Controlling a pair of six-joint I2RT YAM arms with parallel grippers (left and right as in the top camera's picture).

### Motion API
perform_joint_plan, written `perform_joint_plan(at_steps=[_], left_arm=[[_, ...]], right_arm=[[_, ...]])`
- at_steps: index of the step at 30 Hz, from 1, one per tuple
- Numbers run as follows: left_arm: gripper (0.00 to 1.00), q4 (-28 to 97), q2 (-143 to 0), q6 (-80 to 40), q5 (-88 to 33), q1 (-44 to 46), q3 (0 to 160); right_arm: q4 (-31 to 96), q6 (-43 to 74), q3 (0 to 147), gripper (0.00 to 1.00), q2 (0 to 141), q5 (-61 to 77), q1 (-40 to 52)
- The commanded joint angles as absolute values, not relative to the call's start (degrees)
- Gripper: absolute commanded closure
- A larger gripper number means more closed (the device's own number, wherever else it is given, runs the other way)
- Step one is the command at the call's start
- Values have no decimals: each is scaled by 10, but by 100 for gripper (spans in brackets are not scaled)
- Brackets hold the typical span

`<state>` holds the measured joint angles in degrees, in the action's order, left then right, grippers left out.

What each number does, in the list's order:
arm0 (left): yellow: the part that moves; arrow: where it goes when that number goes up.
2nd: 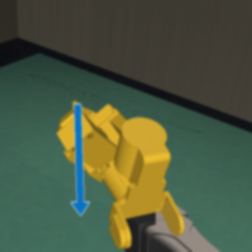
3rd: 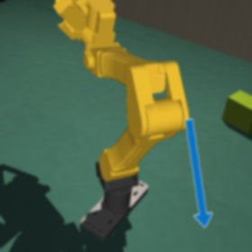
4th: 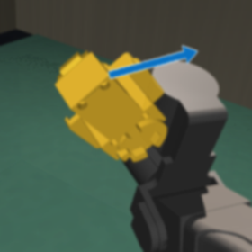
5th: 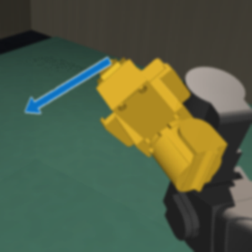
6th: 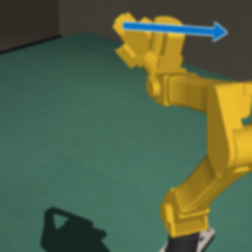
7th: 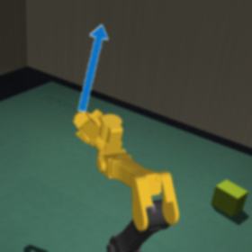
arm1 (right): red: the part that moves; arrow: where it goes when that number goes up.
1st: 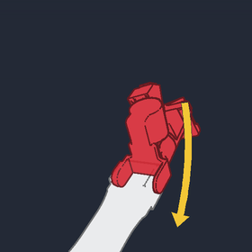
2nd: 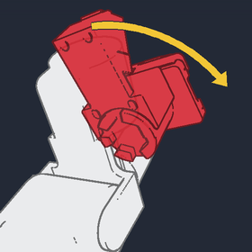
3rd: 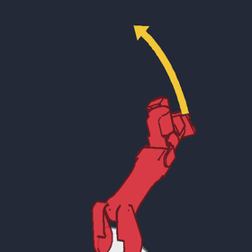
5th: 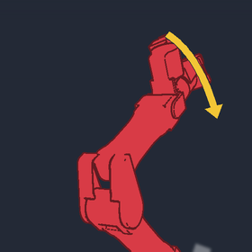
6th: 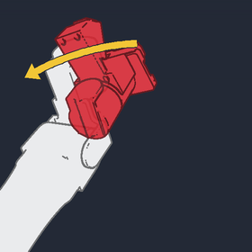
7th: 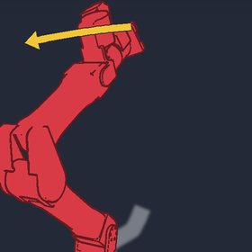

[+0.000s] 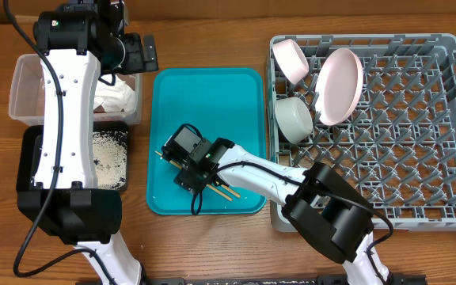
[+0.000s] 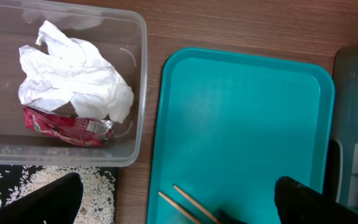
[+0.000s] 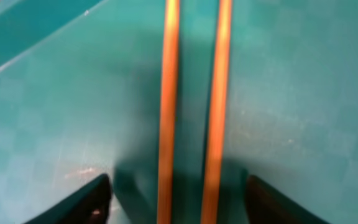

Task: Sort waste into correct bins and load items into the dishwasher
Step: 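Lift the chopsticks upright with the right gripper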

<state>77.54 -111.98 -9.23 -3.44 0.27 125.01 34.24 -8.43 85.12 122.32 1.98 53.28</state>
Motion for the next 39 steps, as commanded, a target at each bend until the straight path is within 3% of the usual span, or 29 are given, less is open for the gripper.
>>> perform_joint_plan(at_steps=[1,5,7,24,28,31,39], left_arm=[[0,774,-1119,-94,-41,3,1258],[0,774,-1119,-94,-40,3,1258],[0,774,-1119,-94,-41,3,1258],[0,774,-1119,-94,-41,3,1258],[0,774,-1119,-94,-41,3,1258],[0,774,-1119,-94,-41,3,1258],[0,774,-1119,-94,-41,3,1258]], right_arm=[[352,-88,852,39,1239,20,533],[364,-88,852,52,1239,-4,525],[362,-88,852,53,1239,-4,523],[367,39,886,53,1239,61,419],[392,60,917,45,1239,60,418],[413,92,948,40,1239,47,418],[459,202,981,43,1239,-48,413]])
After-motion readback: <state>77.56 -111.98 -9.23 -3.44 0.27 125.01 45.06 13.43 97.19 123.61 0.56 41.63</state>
